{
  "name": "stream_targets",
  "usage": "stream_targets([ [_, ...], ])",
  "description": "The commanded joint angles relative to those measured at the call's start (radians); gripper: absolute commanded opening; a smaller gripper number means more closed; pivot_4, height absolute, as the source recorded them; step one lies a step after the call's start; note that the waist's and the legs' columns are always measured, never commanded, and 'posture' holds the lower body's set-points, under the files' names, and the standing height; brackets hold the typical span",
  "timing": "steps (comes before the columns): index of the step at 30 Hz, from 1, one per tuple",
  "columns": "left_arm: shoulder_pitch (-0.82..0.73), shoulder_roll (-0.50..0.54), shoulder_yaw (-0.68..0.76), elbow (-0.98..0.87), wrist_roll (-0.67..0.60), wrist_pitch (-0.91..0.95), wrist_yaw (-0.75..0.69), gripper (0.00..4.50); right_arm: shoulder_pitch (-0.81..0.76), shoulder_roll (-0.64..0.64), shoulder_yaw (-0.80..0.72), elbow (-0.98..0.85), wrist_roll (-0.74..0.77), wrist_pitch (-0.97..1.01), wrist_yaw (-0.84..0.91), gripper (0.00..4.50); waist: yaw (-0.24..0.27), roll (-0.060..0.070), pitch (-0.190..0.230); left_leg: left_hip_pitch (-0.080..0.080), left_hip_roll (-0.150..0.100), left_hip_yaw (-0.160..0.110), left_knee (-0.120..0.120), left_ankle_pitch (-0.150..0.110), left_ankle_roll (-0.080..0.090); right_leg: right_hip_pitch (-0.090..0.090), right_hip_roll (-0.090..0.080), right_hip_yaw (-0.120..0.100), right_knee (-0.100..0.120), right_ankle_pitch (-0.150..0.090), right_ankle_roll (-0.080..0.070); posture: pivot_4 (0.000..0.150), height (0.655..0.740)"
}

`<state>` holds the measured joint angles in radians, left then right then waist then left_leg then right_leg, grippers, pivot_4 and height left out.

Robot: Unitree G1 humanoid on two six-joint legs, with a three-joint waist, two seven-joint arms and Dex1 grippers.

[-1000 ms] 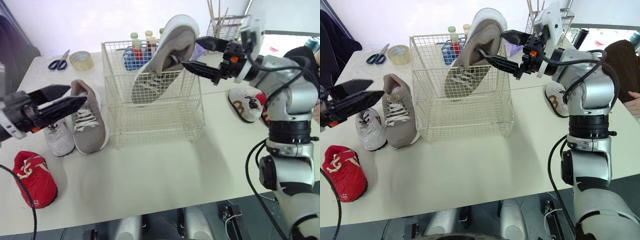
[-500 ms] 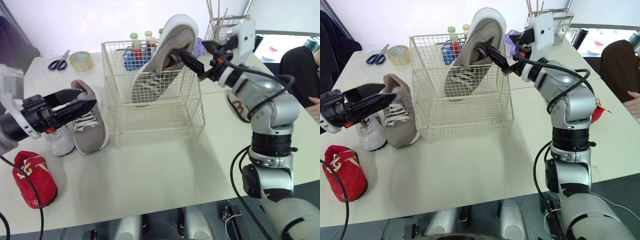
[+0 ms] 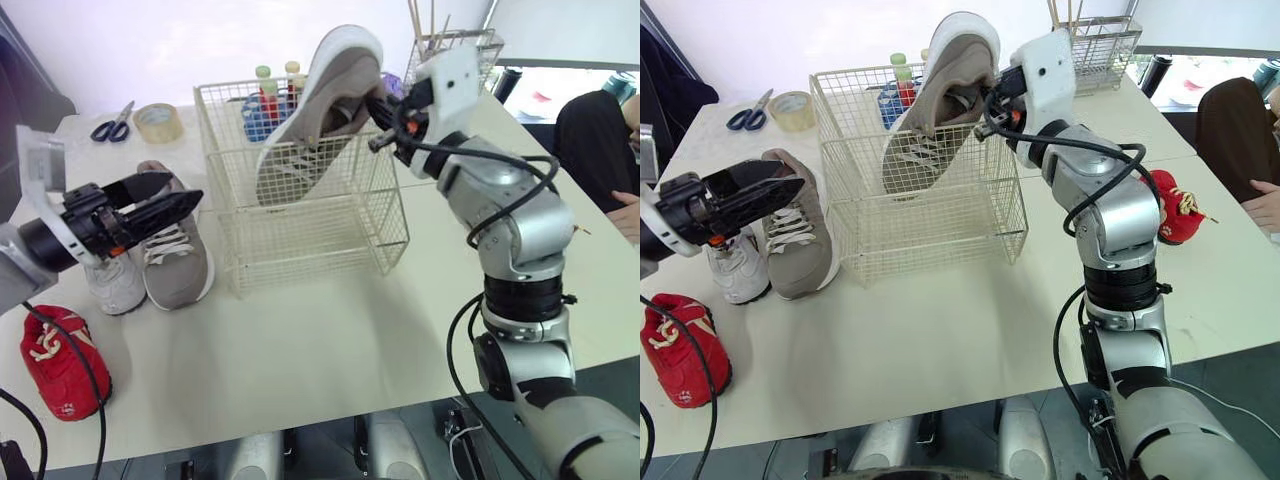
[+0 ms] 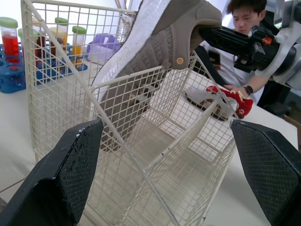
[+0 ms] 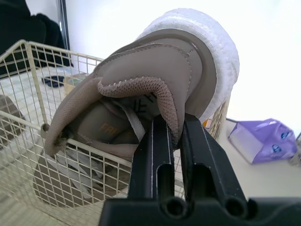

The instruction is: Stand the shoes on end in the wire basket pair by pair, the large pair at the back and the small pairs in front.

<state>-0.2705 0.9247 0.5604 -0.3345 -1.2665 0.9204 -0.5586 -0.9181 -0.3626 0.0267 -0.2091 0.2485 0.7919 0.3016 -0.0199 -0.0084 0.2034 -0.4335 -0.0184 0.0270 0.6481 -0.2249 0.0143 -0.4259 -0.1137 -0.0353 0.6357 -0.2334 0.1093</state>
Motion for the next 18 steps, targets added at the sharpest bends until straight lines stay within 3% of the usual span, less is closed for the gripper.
stream_targets([
  [1,-0.009,-0.005,0.011,-0.021,0.003,-0.02,0.003,4.5,-0.045,0.0,0.014,-0.054,-0.02,-0.045,0.009,0.33,0.0,0.0,0.0,0.0,0.0,0.0,0.0,0.0,0.0,0.0,0.0,0.0,0.0,0.0,0.0,0.15,0.74],
  [18,-0.031,-0.028,-0.006,-0.01,0.025,-0.02,0.004,4.5,-0.092,-0.047,0.034,-0.027,-0.17,-0.358,0.035,0.33,0.004,0.0,0.0,0.0,0.0,0.0,0.0,0.0,0.0,0.0,0.0,0.0,0.0,0.0,0.0,0.15,0.74],
])
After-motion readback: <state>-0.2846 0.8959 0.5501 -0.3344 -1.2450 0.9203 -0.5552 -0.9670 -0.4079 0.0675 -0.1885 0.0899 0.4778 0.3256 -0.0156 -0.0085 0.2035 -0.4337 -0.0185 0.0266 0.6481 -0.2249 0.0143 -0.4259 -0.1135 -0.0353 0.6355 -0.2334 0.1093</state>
